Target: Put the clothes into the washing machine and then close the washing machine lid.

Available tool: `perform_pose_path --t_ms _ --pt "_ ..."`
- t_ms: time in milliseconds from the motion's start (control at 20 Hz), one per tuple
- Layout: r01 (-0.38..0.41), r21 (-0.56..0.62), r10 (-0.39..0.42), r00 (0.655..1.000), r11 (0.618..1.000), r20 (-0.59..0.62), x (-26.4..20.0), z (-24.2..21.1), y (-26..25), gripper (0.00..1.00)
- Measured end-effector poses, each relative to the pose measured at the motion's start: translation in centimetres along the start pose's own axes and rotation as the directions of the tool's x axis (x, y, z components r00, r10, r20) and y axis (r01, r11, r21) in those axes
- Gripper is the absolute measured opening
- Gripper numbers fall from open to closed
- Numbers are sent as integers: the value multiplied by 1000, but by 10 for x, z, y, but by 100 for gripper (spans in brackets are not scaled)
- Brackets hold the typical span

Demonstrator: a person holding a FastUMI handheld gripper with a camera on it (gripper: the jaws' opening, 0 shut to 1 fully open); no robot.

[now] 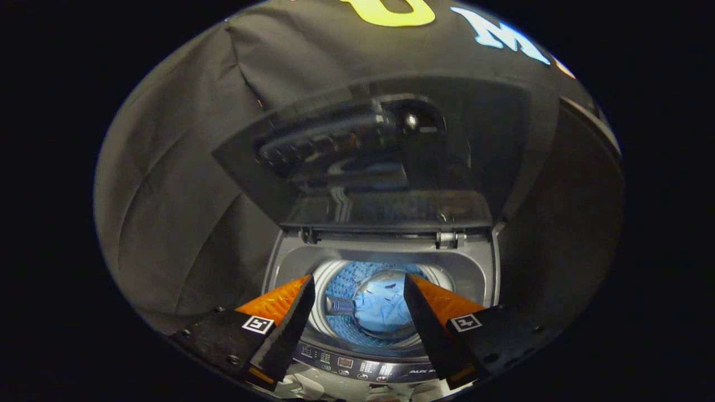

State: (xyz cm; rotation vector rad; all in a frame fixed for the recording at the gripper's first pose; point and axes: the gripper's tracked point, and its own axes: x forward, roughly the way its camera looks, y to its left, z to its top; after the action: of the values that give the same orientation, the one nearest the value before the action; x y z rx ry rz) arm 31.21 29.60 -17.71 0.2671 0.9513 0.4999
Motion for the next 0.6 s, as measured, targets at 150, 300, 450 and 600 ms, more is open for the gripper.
perform_pose_path --t_ms 150,300,450,600 --pt "-8 -94 15 998 996 68 -24 31 3 99" --pt "-14 -169 42 986 986 163 -50 71 12 98" --pt "-16 -208 74 959 978 273 -86 124 24 98" --pt "-16 -184 83 930 983 359 -113 173 31 98"
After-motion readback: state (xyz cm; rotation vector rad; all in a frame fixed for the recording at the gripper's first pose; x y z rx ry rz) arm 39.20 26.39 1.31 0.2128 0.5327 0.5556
